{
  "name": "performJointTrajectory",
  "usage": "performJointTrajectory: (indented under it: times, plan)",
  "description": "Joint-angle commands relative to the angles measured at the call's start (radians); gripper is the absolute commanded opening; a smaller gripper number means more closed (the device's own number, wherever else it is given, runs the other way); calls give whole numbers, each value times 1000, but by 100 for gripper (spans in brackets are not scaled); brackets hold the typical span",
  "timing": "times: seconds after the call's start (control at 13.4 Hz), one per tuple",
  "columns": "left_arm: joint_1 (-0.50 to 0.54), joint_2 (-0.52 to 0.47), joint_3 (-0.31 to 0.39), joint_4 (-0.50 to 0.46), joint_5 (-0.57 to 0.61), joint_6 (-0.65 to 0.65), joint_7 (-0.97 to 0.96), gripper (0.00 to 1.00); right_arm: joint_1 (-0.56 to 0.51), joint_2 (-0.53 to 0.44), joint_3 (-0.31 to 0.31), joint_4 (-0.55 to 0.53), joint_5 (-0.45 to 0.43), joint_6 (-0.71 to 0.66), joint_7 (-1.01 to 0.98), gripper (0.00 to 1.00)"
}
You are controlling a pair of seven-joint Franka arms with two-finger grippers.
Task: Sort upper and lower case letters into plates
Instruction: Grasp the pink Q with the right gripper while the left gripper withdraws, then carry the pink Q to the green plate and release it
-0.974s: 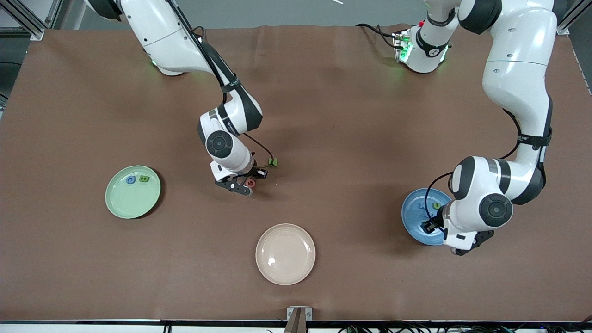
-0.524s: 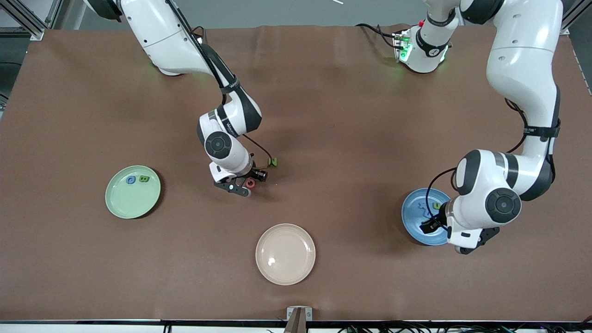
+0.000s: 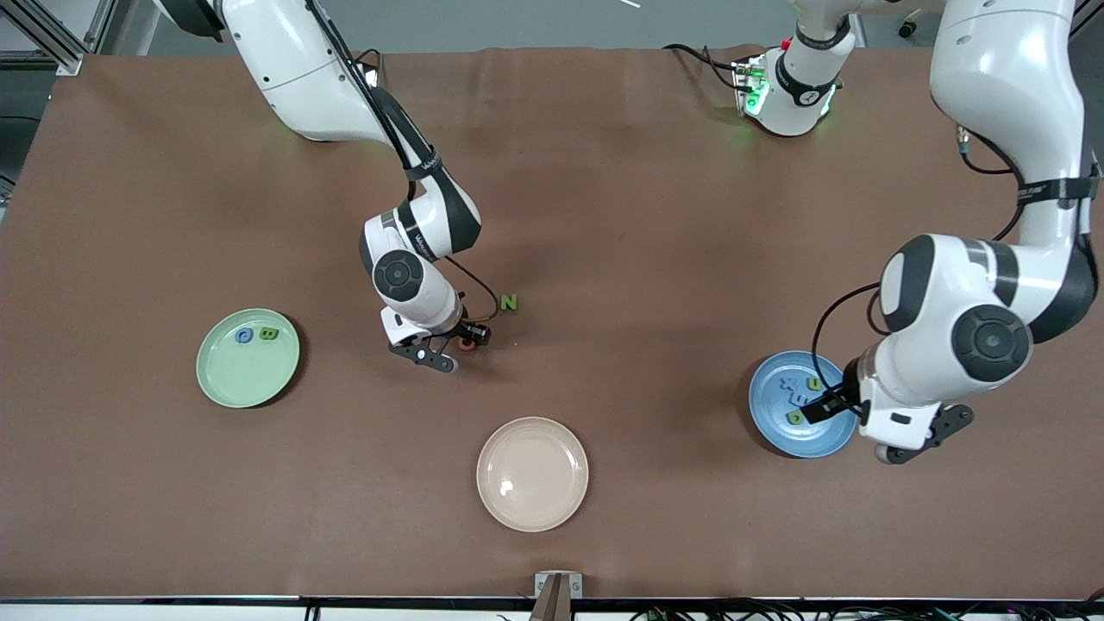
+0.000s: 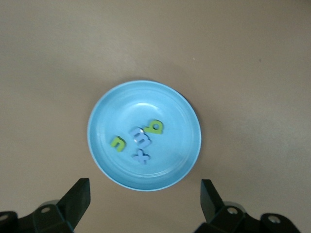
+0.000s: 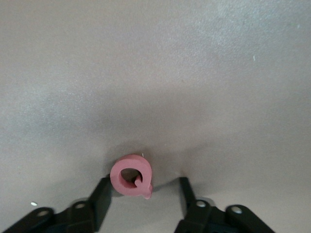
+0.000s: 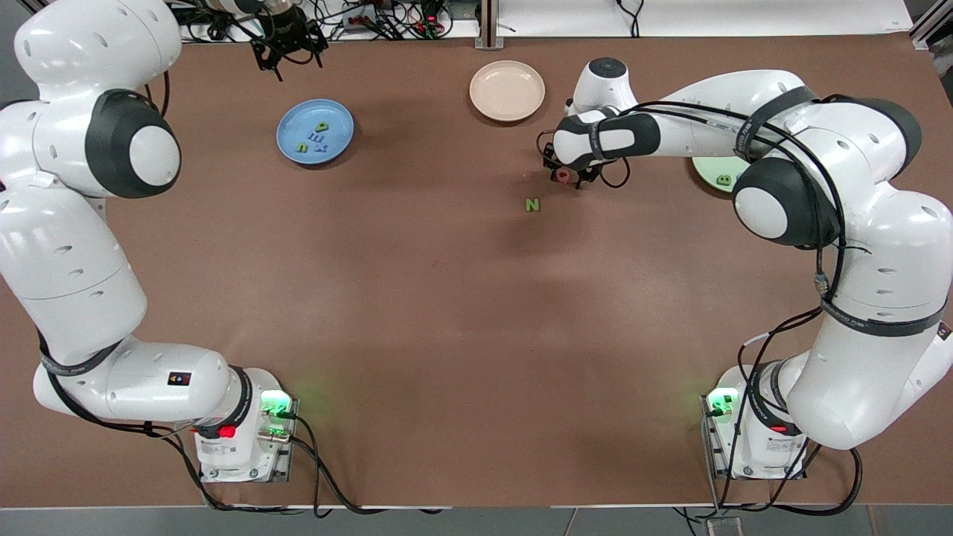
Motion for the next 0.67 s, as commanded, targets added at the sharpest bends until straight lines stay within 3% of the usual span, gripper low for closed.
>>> performJointTrajectory:
  times: [0.0,0.37,0.6]
  plan:
    - [3,-32,10,17,37,-29,99,100,-3,10,3,7,-16,13,-3,54]
    - [87,-187,15,16,69,-64,296,100,-3,22,3,7,-16,52,-3,54]
    - [93,-264,22,16,81,-210,371,100,-4,22,3,7,-18,52,-3,42]
